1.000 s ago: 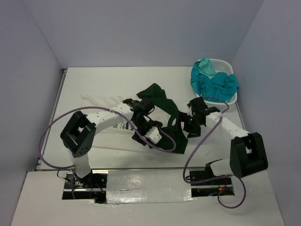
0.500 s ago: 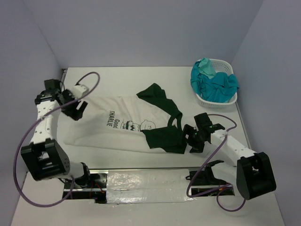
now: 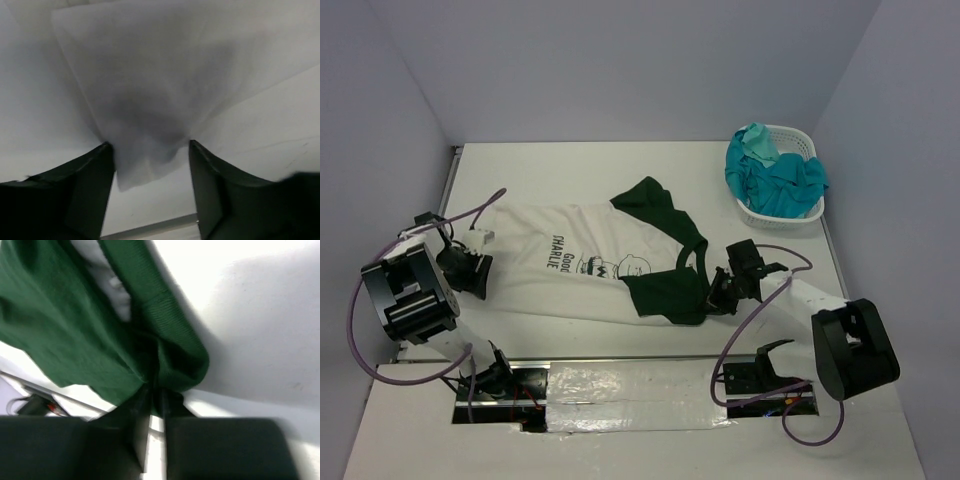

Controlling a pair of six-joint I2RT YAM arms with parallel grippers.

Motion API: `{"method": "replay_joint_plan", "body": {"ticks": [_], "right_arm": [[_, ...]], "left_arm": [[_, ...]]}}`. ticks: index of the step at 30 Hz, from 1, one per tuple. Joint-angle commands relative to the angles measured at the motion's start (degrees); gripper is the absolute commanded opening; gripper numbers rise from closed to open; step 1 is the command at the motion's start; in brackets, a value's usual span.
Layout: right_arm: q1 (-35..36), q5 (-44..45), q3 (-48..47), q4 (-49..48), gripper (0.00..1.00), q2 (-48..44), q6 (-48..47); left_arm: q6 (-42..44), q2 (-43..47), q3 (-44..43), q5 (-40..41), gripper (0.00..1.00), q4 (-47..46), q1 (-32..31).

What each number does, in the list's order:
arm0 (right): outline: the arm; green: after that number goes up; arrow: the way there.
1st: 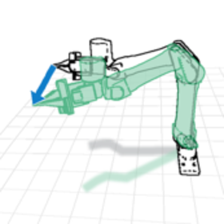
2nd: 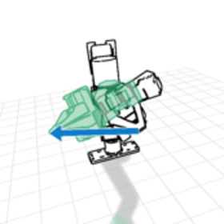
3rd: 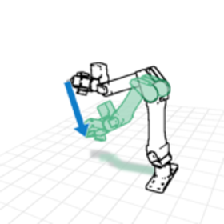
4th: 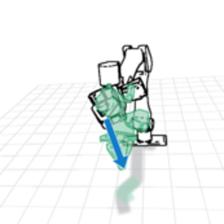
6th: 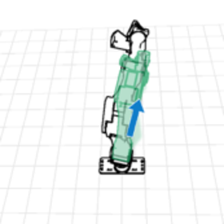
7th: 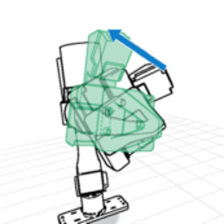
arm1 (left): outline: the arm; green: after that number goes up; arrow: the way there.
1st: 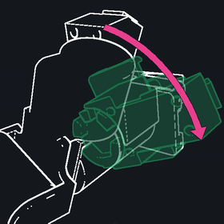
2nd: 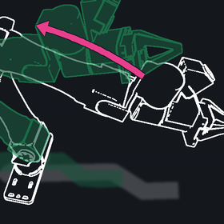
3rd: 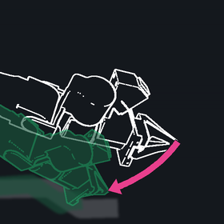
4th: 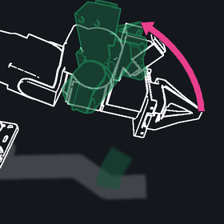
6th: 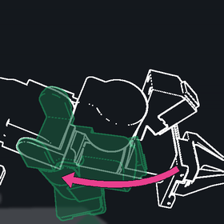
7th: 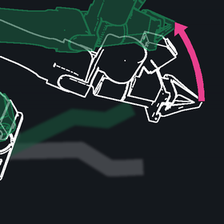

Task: Fold and stack the t-shirts
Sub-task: Fold the flattened tshirt in 1/3 of the way

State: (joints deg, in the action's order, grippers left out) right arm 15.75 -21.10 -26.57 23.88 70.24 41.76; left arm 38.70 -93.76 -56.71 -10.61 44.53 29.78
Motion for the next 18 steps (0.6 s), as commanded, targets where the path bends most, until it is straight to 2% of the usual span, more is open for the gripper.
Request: {"method": "replay_joint_plan", "body": {"ticks": [1,2,4,5,6,9,14,18], "right_arm": [[0.6,1.2,0.6,-0.7,0.08,0.7,0.2],[0.4,2.0,-0.2,0.2,0.01,0.2,0.2],[0.3,4.1,-0.7,2.0,0.0,-3.0,0.4],[0.2,4.8,-1.0,3.7,0.0,-4.1,0.9],[0.3,5.4,-1.1,4.8,0.0,-5.1,1.3],[0.2,6.5,-1.7,9.9,0.0,-9.1,1.9],[0.1,11.2,-0.9,20.8,0.0,-20.3,4.6],[0.2,13.4,-0.4,26.4,0.0,-26.3,6.1]], "left_arm": [[-0.3,-0.6,2.8,-1.4,0.67,-0.7,-0.8],[-0.5,-0.5,2.9,-2.6,0.52,-0.3,-1.2],[-1.1,-0.4,2.9,-3.7,0.29,0.4,-1.3],[-1.2,-0.4,2.9,-4.1,0.03,1.4,-1.3],[-1.2,0.3,2.8,-4.3,0.0,1.9,-1.3],[-0.4,3.8,2.7,-3.7,0.0,4.9,-0.9],[4.5,10.9,4.2,4.8,0.0,12.0,1.0],[8.1,15.1,9.9,9.4,0.0,15.8,1.2]]}}
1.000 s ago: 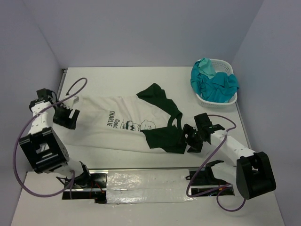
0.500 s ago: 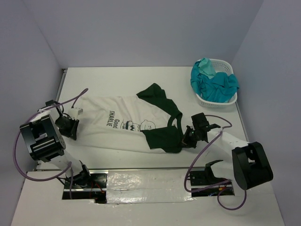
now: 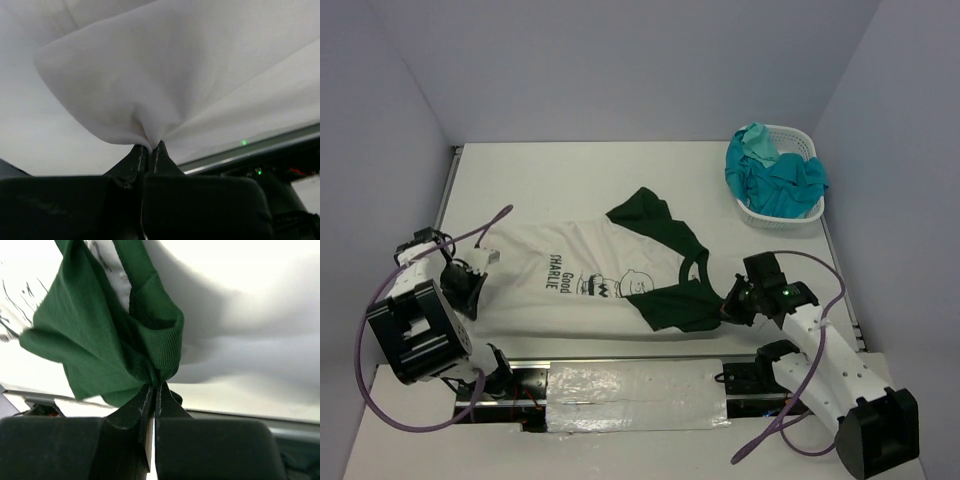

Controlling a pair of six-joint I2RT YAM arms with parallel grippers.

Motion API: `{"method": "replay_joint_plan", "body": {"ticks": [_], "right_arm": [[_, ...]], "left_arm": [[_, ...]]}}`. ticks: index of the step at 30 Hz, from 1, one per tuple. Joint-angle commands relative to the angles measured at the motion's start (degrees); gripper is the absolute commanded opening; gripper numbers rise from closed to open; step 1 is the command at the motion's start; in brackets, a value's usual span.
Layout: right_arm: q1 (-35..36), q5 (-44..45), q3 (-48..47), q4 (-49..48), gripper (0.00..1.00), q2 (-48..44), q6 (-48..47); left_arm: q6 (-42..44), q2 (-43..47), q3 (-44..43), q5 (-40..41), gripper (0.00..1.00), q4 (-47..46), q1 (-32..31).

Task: Fold and stack the t-shirts
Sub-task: Fold the flattened tshirt in 1/3 of the way, then grap the side of the flattened tshirt furthest away from the robot with both arms

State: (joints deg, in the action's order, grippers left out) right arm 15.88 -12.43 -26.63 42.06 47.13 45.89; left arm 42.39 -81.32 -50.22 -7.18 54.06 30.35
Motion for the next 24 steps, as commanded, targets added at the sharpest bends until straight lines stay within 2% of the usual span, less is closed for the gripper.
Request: {"method": "replay_joint_plan", "body": {"ticks": [1,2,3,4,5,6,7,9,11,12,14,15,17,18,19,20,21,22,23,24], "right_arm": [[0.0,5.0,-0.2,9.3,0.0,-3.8,2.4],[0.1,5.2,0.3,9.6,0.0,-4.4,2.5],[0.0,5.5,0.4,9.7,0.07,-5.0,2.4],[0.0,5.5,0.7,9.5,0.39,-5.1,2.1],[0.0,5.5,0.8,9.5,0.52,-4.9,1.7],[0.1,5.5,0.4,9.5,0.73,-4.4,1.4],[0.0,5.7,-1.4,9.5,0.82,-4.1,0.5],[0.0,7.4,-5.4,9.6,0.92,-2.7,-1.2],[0.0,8.4,-15.3,9.9,0.93,-0.2,-5.9],[0.1,9.1,-19.0,9.8,0.91,3.7,-7.7],[0.3,9.4,-30.7,8.4,0.87,9.3,-11.3],[0.4,9.0,-34.3,7.5,0.79,16.3,-14.7],[1.2,6.6,-46.1,5.1,0.67,24.4,-18.1],[1.4,6.5,-50.1,4.9,0.51,32.8,-19.9],[2.0,5.8,-58.4,4.8,0.44,37.0,-20.6],[2.1,5.5,-62.8,4.8,0.38,45.3,-21.2],[2.4,5.1,-66.8,4.8,0.39,49.6,-22.0],[2.7,5.0,-74.7,5.0,0.41,53.5,-22.2],[3.0,5.2,-78.7,5.4,0.44,61.6,-22.4],[3.1,5.5,-82.5,7.4,0.56,65.8,-22.5]], "left_arm": [[5.0,3.3,4.4,6.1,0.0,6.5,0.7],[5.4,4.1,5.4,6.4,0.0,6.5,0.7],[6.0,4.3,6.7,6.4,0.02,7.2,0.7],[6.2,4.2,7.1,6.2,0.17,7.5,0.7],[6.0,3.8,7.1,6.3,0.58,7.5,0.7],[5.2,3.5,6.5,6.5,0.85,7.5,0.8],[4.7,3.3,5.8,6.8,0.98,7.0,0.9],[3.8,1.9,0.6,6.4,0.99,7.4,1.6],[2.6,-0.9,-5.1,5.3,0.99,8.9,3.1],[0.7,-2.3,-12.1,3.4,0.99,9.2,3.7],[-2.5,-5.9,-19.5,0.3,0.97,8.7,4.6],[-5.7,-7.2,-26.0,-3.9,0.95,8.1,4.6],[-9.7,-11.5,-31.2,-8.4,0.84,6.0,4.4],[-13.4,-13.3,-35.7,-11.7,0.77,5.5,4.2],[-15.1,-17.2,-37.6,-12.5,0.63,5.2,3.1],[-17.8,-18.9,-40.5,-12.7,0.6,4.6,2.6],[-18.7,-20.8,-41.6,-12.9,0.59,4.2,1.9],[-19.4,-23.9,-42.4,-12.7,0.64,3.7,0.4],[-20.2,-25.2,-42.9,-12.3,0.69,3.0,-0.4],[-20.5,-26.5,-43.4,-11.8,0.75,1.2,-1.2]]}}
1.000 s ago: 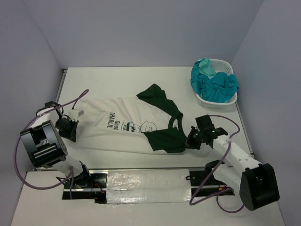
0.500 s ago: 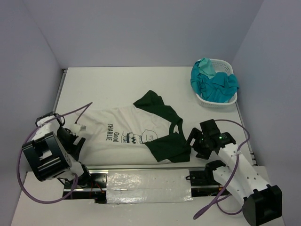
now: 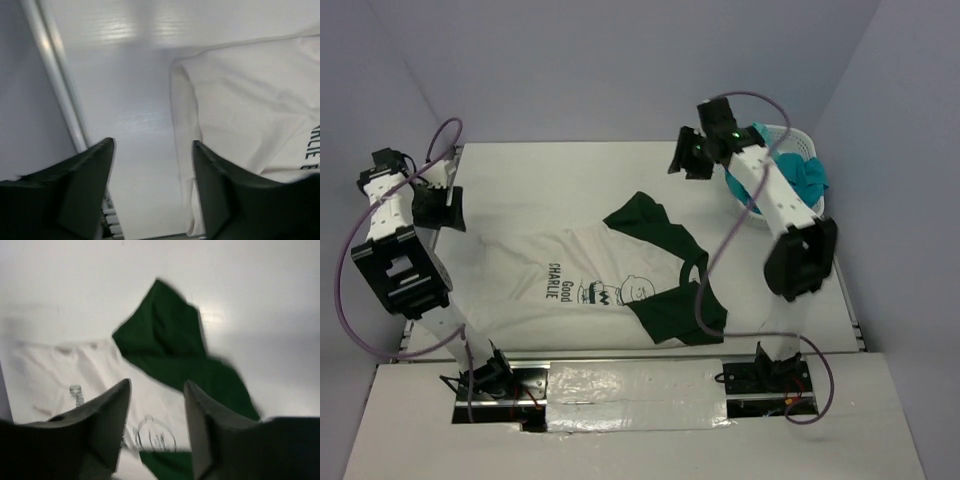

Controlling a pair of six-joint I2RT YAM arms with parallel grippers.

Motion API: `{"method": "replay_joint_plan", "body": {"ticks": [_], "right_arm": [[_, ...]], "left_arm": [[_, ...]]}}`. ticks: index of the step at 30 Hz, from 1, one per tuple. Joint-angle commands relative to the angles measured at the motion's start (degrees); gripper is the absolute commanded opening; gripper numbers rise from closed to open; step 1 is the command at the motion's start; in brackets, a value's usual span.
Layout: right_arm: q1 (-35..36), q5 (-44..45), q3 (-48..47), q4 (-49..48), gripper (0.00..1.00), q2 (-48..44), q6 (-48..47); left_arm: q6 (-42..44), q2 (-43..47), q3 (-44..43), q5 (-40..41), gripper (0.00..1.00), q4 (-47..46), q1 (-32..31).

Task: Fold and stack the t-shirts
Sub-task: Grap the side of the flattened tshirt furthest away from the robot with both arms

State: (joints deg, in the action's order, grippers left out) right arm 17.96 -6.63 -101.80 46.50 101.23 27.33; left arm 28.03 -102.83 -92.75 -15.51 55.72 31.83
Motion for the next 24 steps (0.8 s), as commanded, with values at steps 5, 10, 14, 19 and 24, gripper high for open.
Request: {"method": "replay_joint_plan", "body": {"ticks": [5,10,14,19,24], "right_arm": [[1.4,1.9,-26.3,7.3,0.71,33.3,-3.2],[2.2,4.3,-24.3,7.6,0.72,38.7,-2.6],[3.3,0.0,-18.2,4.2,0.71,37.7,-2.9],[6.1,-2.2,-22.7,4.8,0.65,41.8,-2.3],[5.3,-2.9,-20.3,2.5,0.34,41.9,-0.8]], "left_arm": [[-9.0,-12.8,-3.2,-1.5,0.92,-5.4,-6.6],[-10.4,-16.6,-3.0,-0.8,0.94,-8.8,-8.2],[-9.7,-16.6,0.9,-0.4,0.94,-10.1,-9.5],[-9.5,-15.3,5.4,0.2,0.88,-13.7,-9.5],[-10.1,-16.3,4.0,-2.8,0.46,-13.9,-9.5]]}}
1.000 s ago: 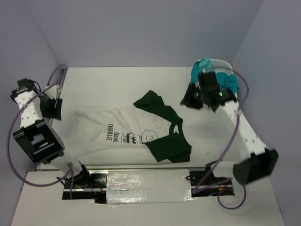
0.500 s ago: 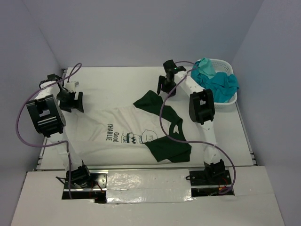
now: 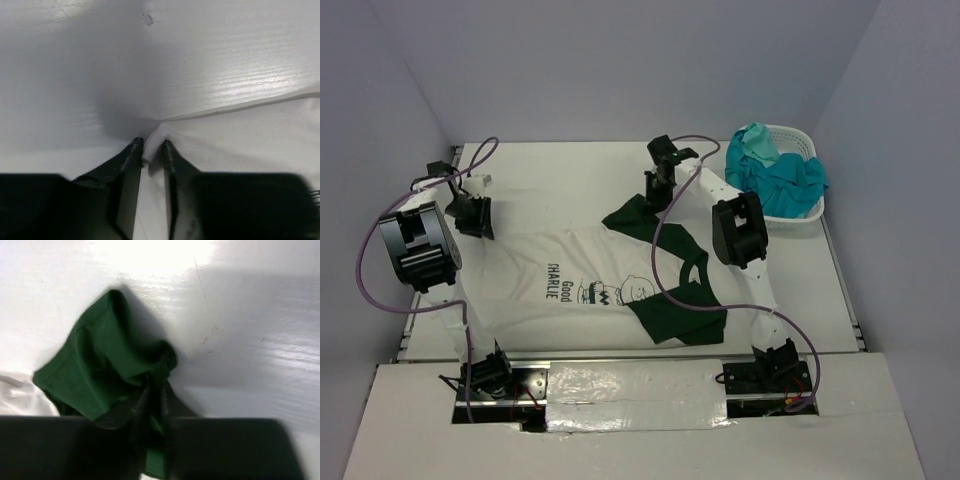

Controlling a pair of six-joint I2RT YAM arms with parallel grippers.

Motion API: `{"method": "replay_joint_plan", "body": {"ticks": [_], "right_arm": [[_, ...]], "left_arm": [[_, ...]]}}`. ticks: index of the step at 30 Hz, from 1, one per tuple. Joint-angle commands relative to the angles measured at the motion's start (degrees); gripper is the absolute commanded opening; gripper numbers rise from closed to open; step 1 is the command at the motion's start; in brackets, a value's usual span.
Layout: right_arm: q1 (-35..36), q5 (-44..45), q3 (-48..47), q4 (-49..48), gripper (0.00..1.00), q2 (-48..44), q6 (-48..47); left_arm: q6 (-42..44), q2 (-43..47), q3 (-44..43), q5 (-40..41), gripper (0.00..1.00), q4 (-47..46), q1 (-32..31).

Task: Fold and stack the t-shirts
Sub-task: Grap the side of the flattened tshirt furthest away from the robot with both arms, then fold the other side of the tshirt into a rectangle

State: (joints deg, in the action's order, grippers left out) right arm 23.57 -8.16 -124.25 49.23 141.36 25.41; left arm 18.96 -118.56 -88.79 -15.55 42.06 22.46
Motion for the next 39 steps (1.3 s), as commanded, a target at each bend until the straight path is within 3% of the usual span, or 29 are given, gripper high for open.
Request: {"method": "replay_joint_plan", "body": {"ticks": [1,2,3,11,18,26,34,39], "right_arm": [[-0.8,-1.7,3.1,-1.0,0.13,0.6,1.9],[-2.0,-1.8,4.1,-1.6,0.0,-0.1,2.3],[-2.7,-1.5,5.8,-3.0,0.0,-1.1,2.7],[-7.5,5.3,3.1,-4.7,0.0,-12.9,-2.4],[-13.1,7.5,13.8,-11.3,0.0,-25.9,-4.9],[-9.1,1.8,16.0,-11.1,0.0,-27.3,-11.2],[-6.6,3.8,38.3,-18.2,0.0,-39.6,-9.2],[-1.5,5.6,49.8,-19.9,0.0,-44.4,-8.9]], "left_arm": [[-1.0,-0.4,-0.5,-3.6,0.31,-0.5,-0.1],[-1.1,-0.4,-0.8,-4.2,0.14,-0.5,-0.1],[-1.2,-0.2,-1.0,-4.6,0.0,-0.8,-0.1],[2.0,6.8,-2.6,-7.9,0.0,-5.1,-0.1],[7.3,10.4,-2.0,-5.2,0.0,-6.4,-0.2],[9.9,14.6,1.3,-12.6,0.0,-6.9,-2.8],[19.1,22.5,10.2,-14.4,0.03,-5.2,-2.8],[24.8,23.1,14.6,-16.2,0.08,3.8,-2.8]]}}
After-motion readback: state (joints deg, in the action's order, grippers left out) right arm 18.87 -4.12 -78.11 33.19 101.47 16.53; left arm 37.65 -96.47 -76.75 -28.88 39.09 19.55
